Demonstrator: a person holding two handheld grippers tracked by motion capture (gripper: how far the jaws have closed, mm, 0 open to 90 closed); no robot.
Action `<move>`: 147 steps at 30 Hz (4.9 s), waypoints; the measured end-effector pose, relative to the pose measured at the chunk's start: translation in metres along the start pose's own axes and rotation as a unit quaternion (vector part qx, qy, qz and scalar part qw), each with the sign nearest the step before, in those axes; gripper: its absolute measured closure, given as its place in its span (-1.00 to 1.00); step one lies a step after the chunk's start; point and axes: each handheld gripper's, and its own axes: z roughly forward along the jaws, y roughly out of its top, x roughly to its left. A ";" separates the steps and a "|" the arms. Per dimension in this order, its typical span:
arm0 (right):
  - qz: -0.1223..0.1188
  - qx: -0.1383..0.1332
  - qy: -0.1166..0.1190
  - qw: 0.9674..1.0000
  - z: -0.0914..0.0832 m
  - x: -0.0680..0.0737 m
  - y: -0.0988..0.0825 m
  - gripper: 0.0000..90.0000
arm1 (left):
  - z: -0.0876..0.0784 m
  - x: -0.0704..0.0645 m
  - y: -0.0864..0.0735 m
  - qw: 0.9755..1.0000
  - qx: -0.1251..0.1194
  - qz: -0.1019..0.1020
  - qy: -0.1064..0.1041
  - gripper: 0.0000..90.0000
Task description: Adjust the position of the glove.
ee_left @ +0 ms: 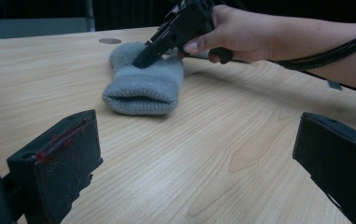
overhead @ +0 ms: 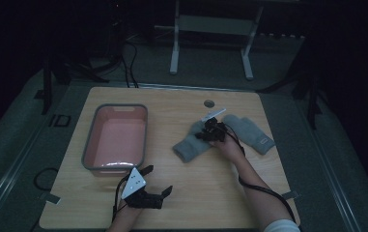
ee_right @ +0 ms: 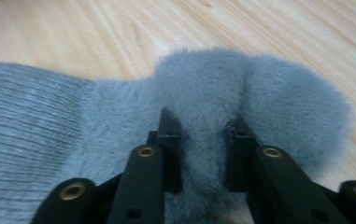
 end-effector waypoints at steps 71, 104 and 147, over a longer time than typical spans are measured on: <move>-0.111 0.004 0.104 0.988 -0.036 0.082 -0.051 1.00 | -0.002 0.000 0.000 1.000 0.004 0.001 0.009 -0.97; -0.054 -0.078 0.025 0.995 -0.091 0.026 -0.051 -0.39 | -0.002 0.000 0.000 1.000 0.004 0.002 0.008 -0.97; 0.080 -0.001 -0.170 0.982 -0.106 -0.086 -0.100 0.92 | -0.002 0.003 -0.001 1.000 0.007 0.001 0.012 -0.97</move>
